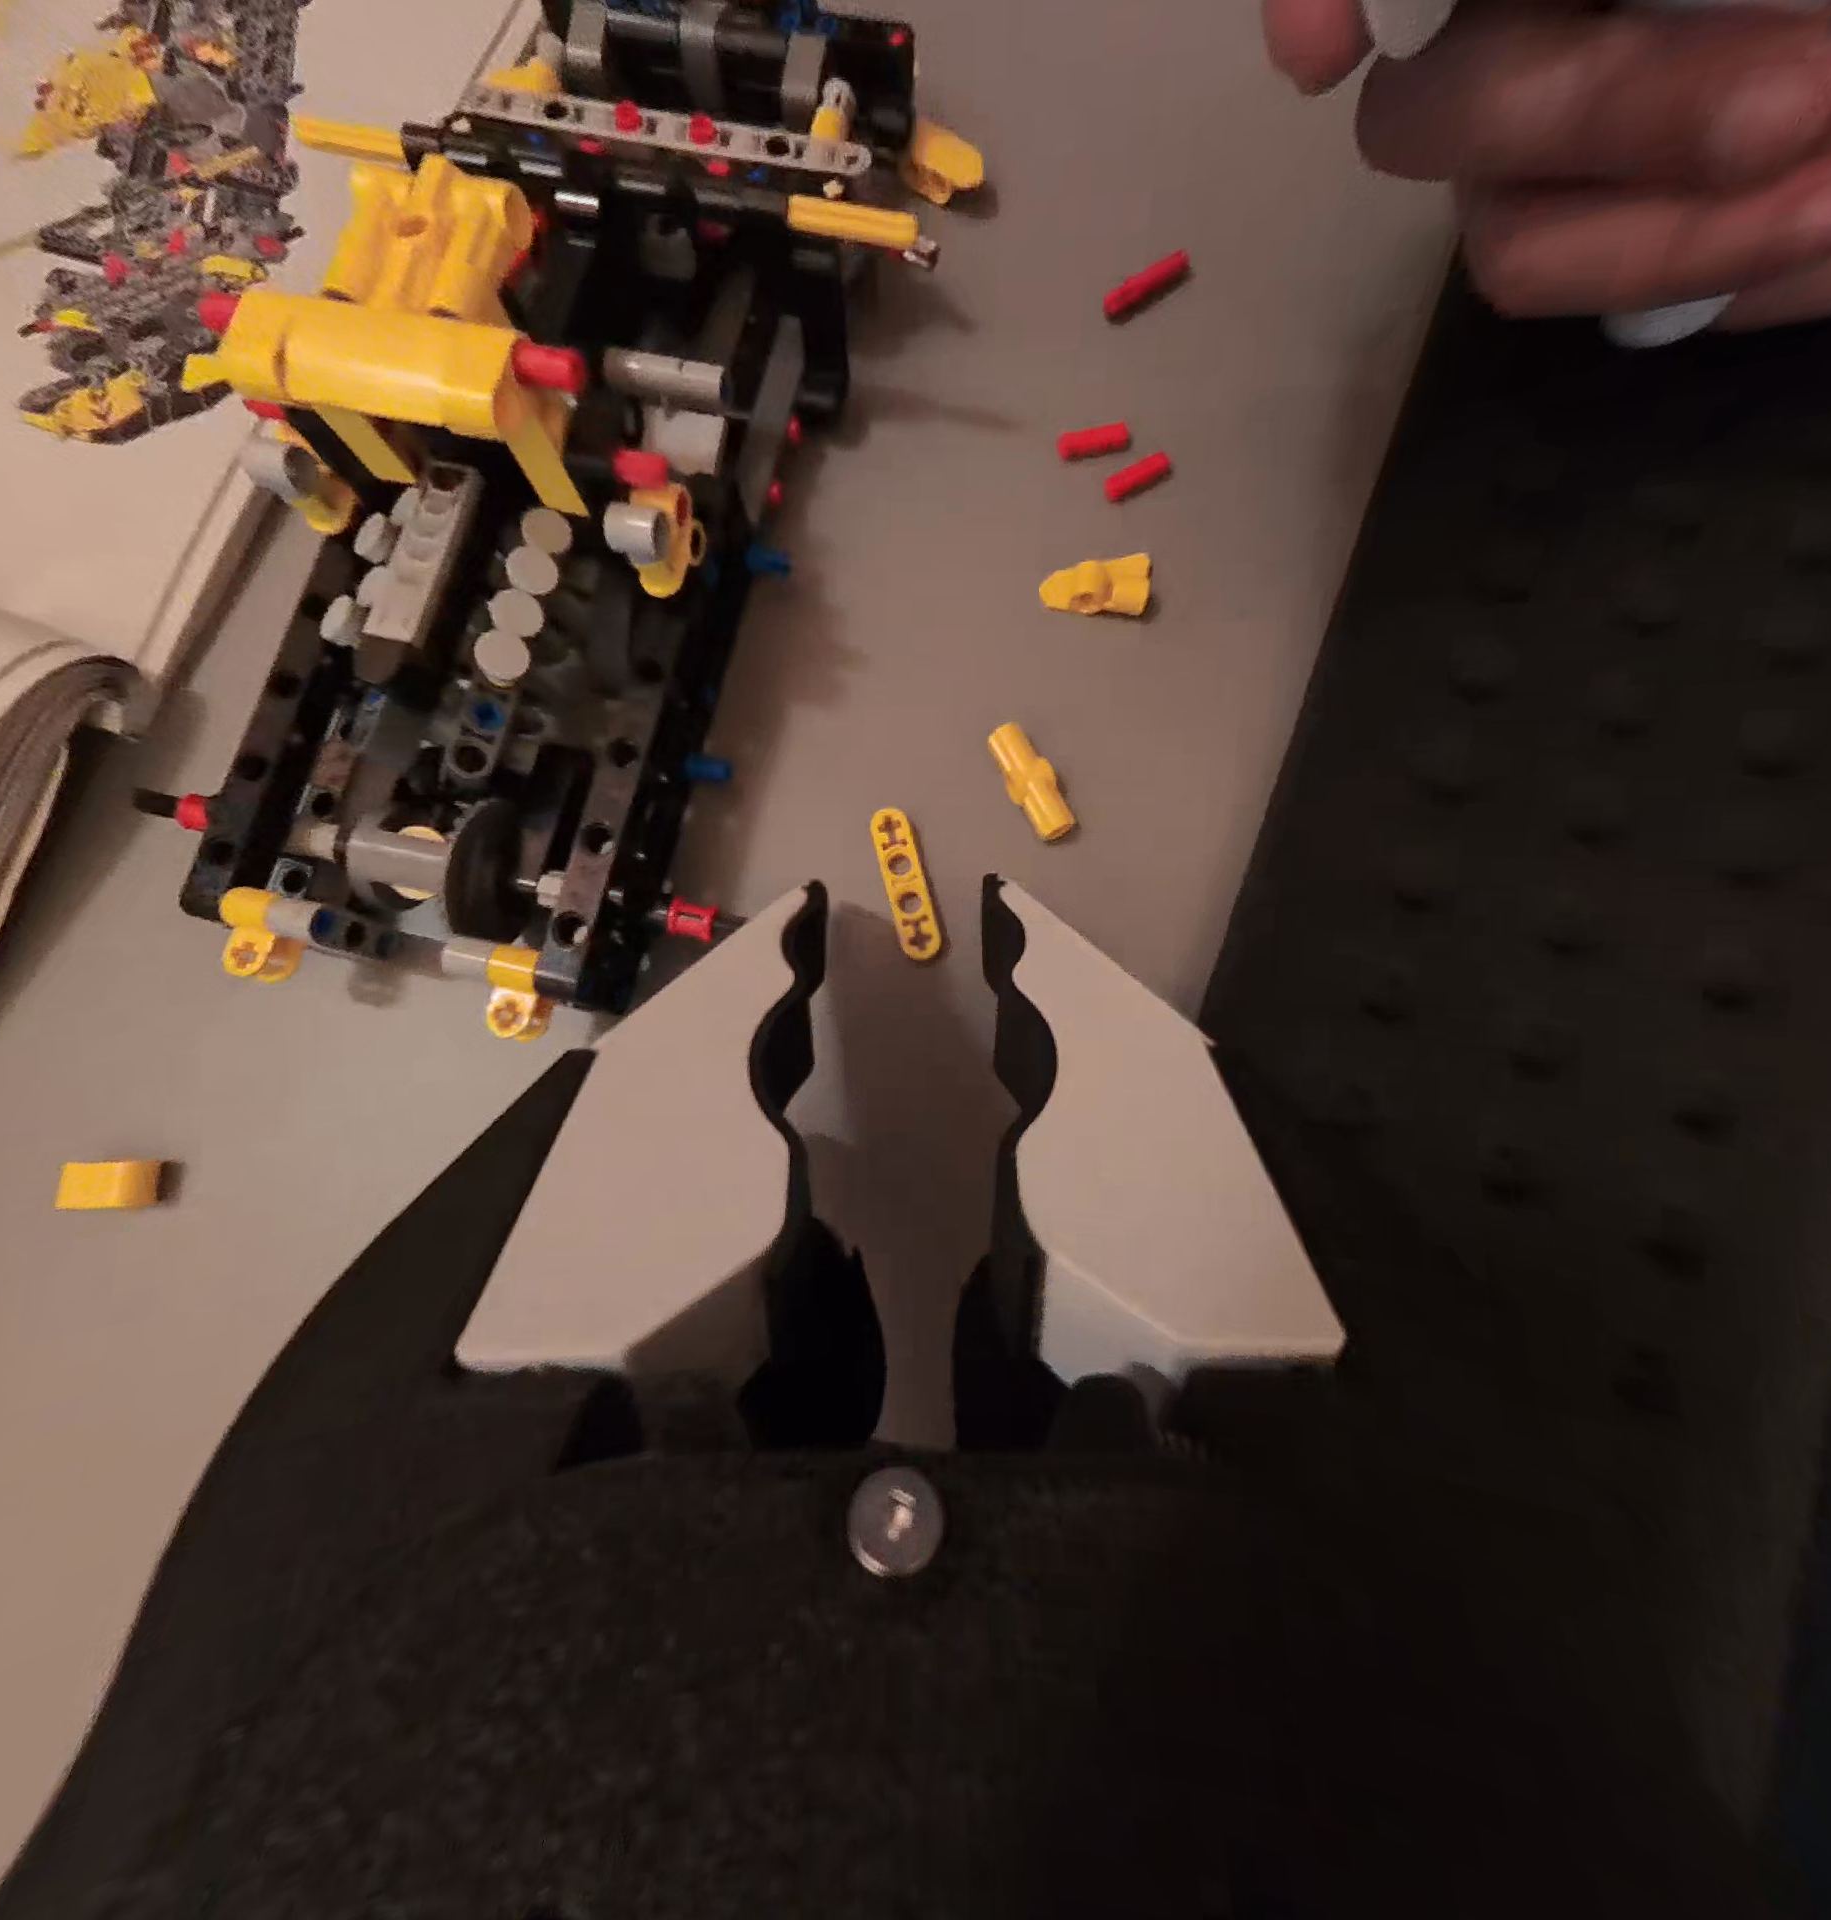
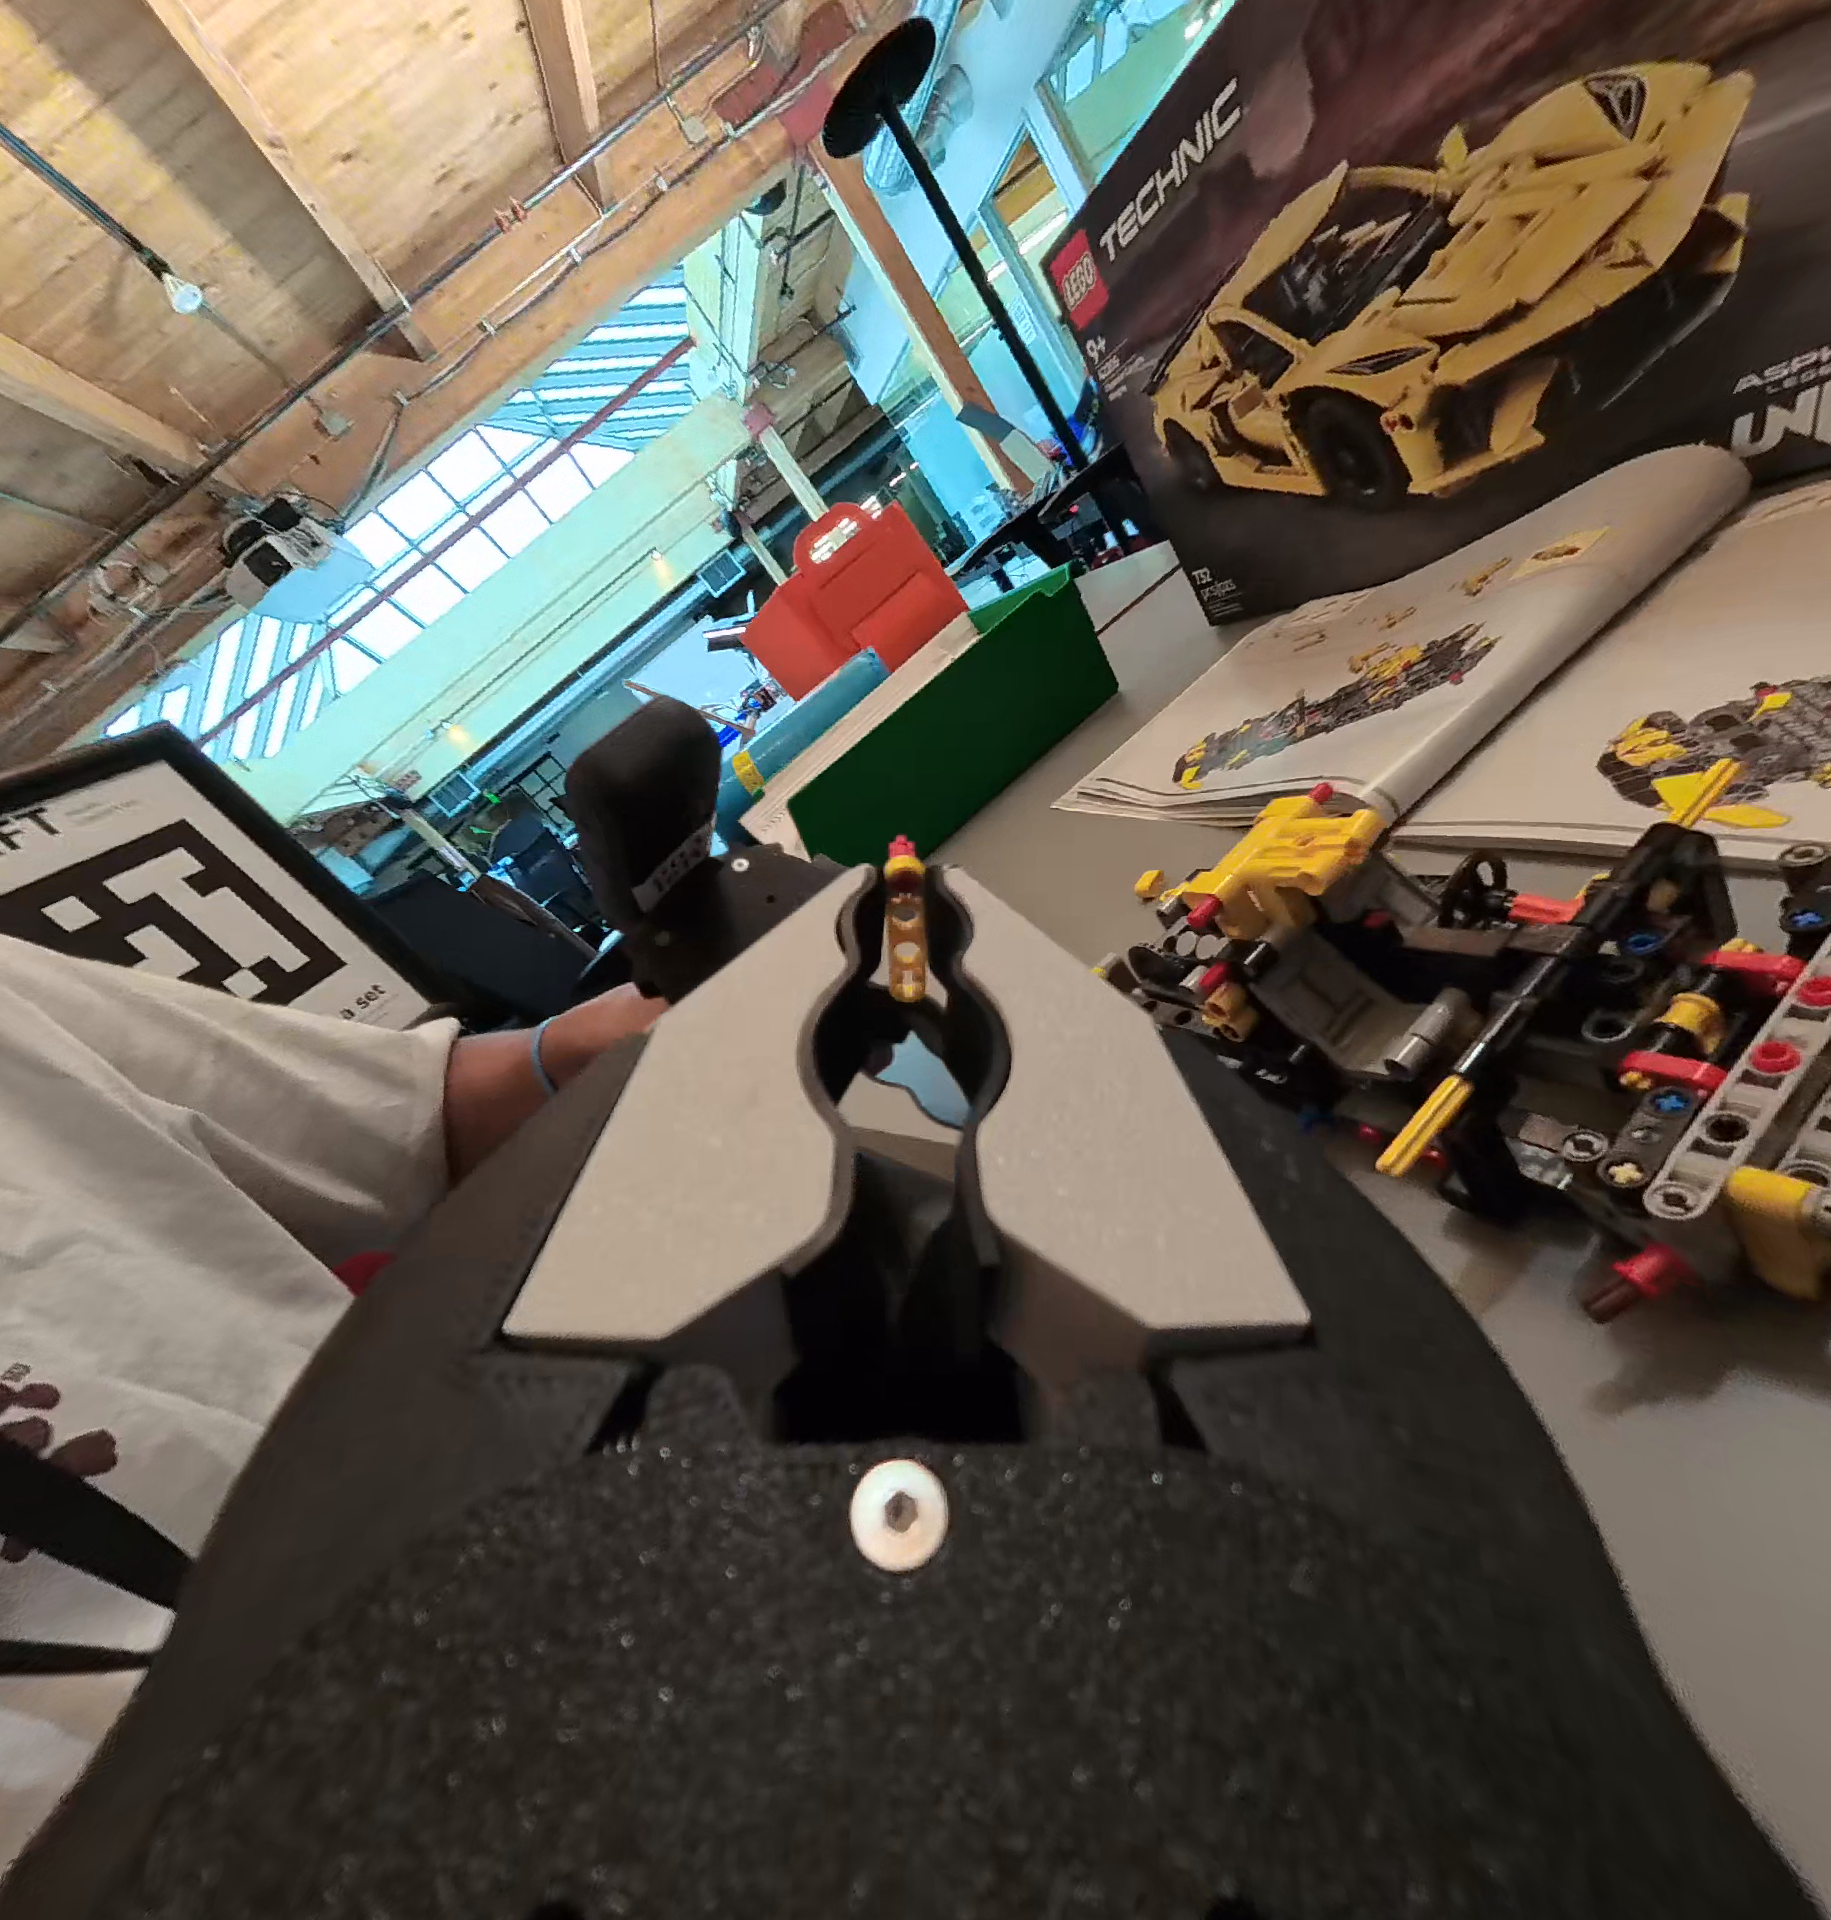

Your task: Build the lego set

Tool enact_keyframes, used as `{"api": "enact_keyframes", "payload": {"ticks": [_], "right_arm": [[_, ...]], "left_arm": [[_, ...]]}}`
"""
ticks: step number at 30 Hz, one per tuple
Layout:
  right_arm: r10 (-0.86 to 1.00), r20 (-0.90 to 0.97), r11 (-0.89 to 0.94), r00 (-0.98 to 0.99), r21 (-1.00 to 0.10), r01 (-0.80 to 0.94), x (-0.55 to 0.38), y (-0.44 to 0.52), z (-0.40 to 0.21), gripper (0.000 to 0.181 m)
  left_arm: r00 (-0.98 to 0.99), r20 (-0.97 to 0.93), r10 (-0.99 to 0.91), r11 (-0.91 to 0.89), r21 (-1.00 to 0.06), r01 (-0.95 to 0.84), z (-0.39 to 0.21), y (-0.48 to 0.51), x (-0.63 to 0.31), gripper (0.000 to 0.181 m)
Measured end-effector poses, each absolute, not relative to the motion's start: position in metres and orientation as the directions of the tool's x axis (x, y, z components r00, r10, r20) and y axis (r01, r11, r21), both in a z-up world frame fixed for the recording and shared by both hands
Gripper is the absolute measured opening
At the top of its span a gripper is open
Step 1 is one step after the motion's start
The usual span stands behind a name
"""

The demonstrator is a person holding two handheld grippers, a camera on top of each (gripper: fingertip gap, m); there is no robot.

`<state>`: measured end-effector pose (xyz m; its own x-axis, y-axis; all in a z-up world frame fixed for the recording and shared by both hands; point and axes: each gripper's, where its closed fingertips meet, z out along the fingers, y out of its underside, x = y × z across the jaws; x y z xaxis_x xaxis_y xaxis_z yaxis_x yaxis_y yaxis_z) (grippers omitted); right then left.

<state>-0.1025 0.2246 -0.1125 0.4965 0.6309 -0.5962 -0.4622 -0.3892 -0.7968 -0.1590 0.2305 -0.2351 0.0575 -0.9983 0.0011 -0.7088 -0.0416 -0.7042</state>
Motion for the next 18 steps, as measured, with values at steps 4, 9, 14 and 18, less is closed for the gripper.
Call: {"api": "enact_keyframes", "payload": {"ticks": [4,9,14,18], "right_arm": [[0.637,-0.606,-0.399,0.476,-0.788,-0.468,-0.103,0.224,-0.112,0.007],[0.651,-0.582,-0.397,0.488,-0.809,-0.435,-0.109,0.223,-0.113,0.007],[0.634,-0.576,-0.393,0.516,-0.815,-0.426,-0.106,0.225,-0.117,0.006],[0.670,-0.527,-0.384,0.523,-0.849,-0.363,-0.121,0.226,-0.118,0.007]], "left_arm": [[0.081,0.011,-0.997,-0.064,-0.709,-0.703,-0.240,0.234,-0.153,0.018],[0.089,0.019,-0.996,-0.075,-0.720,-0.690,-0.241,0.237,-0.147,0.008],[-0.016,0.300,-0.954,-0.283,-0.917,-0.281,-0.156,0.228,-0.131,0.007],[-0.197,0.569,-0.798,-0.578,-0.816,-0.015,-0.107,0.234,-0.136,0.007]]}}
